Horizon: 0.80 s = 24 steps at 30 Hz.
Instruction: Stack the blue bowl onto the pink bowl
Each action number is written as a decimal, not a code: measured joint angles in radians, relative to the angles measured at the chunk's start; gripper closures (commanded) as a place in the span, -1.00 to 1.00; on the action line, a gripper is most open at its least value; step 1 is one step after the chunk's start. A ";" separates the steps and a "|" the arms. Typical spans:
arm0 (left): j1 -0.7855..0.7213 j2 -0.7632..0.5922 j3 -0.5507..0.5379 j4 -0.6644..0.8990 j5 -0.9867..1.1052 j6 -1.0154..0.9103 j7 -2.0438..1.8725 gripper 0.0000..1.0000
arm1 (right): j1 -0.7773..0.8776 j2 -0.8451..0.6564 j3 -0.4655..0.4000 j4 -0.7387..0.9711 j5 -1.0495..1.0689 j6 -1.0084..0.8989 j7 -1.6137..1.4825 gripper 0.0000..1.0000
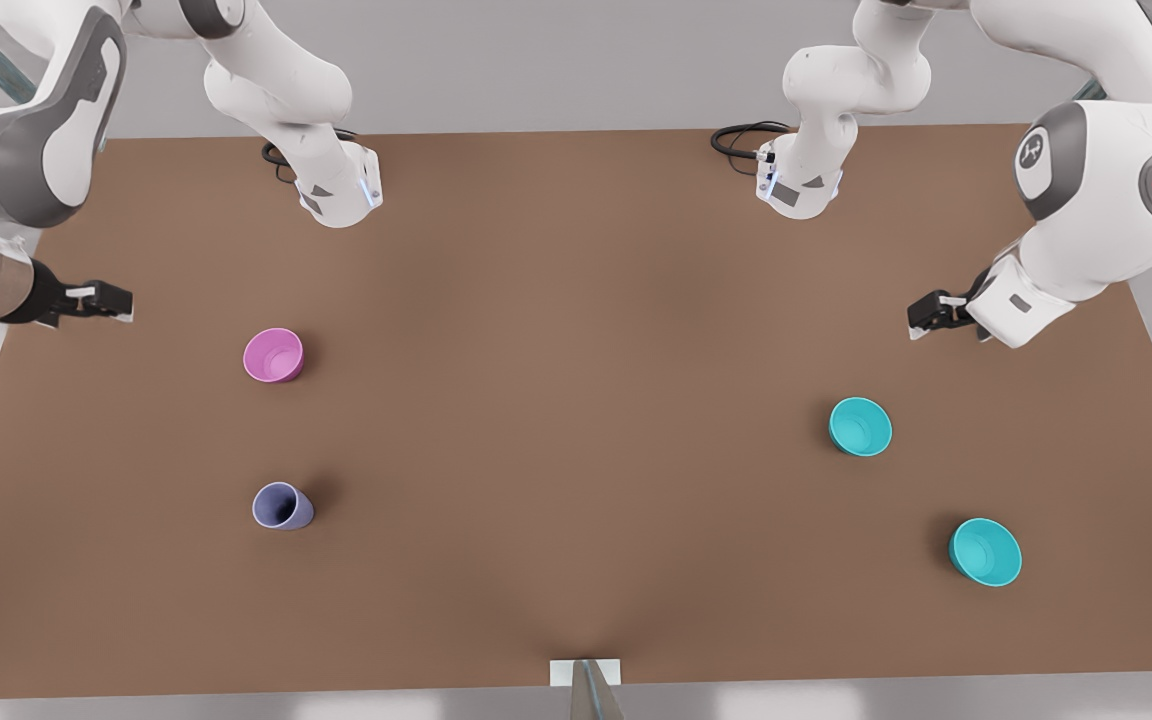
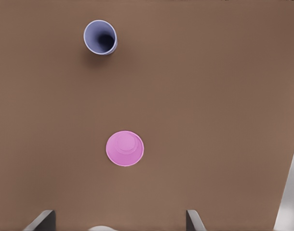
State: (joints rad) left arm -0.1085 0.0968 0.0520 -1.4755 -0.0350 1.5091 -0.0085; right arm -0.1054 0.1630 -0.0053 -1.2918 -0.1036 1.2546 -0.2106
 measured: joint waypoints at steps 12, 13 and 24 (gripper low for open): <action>0.061 0.145 0.000 -0.073 -0.001 0.109 -0.036 -1.00 | -0.020 0.013 -0.005 -0.322 -0.065 0.100 -0.017 -1.00; 0.061 0.145 0.000 -0.072 -0.001 0.113 -0.038 -1.00 | -0.034 0.013 -0.006 -0.387 -0.070 0.133 -0.018 -1.00; 0.013 0.133 -0.011 0.044 -0.003 0.017 -0.046 -1.00 | -0.117 0.097 -0.016 -0.843 0.006 0.641 -0.007 -1.00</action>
State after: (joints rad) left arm -0.0952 0.2299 0.0415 -1.4320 -0.0381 1.5256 -0.0543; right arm -0.2225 0.2596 -0.0208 -2.1349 -0.0974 1.8960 -0.2172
